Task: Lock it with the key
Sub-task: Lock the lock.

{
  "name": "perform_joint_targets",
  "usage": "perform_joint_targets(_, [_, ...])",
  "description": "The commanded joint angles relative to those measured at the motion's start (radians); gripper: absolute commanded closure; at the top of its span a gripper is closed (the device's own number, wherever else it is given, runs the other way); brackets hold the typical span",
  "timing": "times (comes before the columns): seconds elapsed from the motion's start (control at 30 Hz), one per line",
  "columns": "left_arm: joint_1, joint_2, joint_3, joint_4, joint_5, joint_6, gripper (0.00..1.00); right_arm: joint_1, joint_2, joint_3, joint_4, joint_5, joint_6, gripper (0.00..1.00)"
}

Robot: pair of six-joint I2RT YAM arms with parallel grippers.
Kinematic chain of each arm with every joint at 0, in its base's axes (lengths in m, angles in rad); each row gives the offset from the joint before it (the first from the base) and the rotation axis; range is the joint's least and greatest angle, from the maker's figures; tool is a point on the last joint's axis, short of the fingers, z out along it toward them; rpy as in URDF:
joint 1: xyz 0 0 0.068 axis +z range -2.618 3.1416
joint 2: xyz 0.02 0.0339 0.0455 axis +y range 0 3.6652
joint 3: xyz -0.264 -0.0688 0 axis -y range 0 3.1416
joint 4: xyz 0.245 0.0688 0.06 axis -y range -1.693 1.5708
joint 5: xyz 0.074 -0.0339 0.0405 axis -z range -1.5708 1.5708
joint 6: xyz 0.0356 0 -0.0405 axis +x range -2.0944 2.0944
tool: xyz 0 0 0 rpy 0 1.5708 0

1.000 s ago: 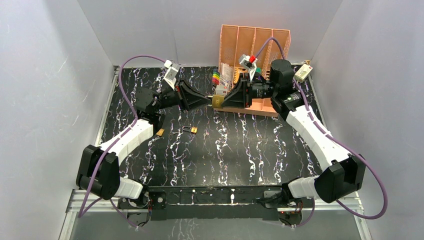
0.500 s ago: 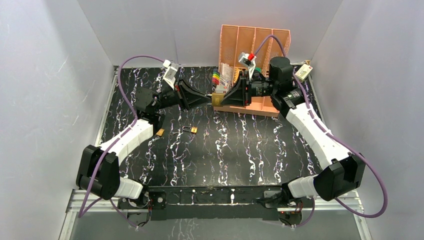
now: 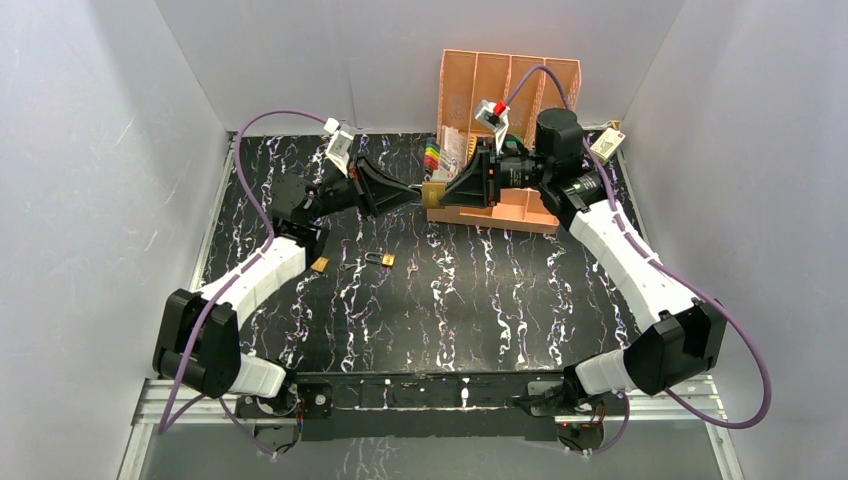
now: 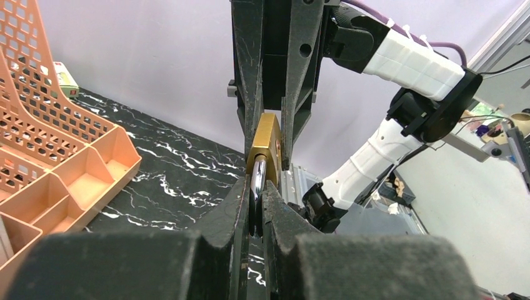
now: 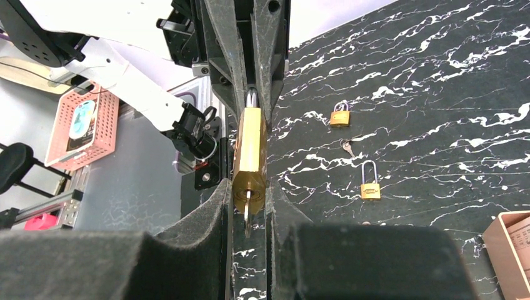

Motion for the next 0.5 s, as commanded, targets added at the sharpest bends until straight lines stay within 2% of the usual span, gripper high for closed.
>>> perform_joint_targets(0.0, [-0.011, -0.051, 0.077, -0.047, 0.072, 0.057, 1.0, -0.002, -0.011, -0.061, 0.215, 0.063, 0.064, 1.0])
perform_joint_targets(0.13, [-0.009, -0.057, 0.154, -0.183, 0.073, 0.152, 1.0, 0.0, -0.027, -0.09, 0.221, 0.072, 0.065, 1.0])
perform_joint_targets(0.33, [-0.009, -0.083, 0.046, -0.202, 0.053, 0.161, 1.0, 0.001, -0.014, 0.103, 0.056, 0.114, -0.036, 1.0])
perform_joint_targets(0.47, [-0.01, -0.105, 0.041, -0.214, 0.054, 0.178, 1.0, 0.001, -0.016, 0.048, 0.104, 0.096, -0.004, 1.0])
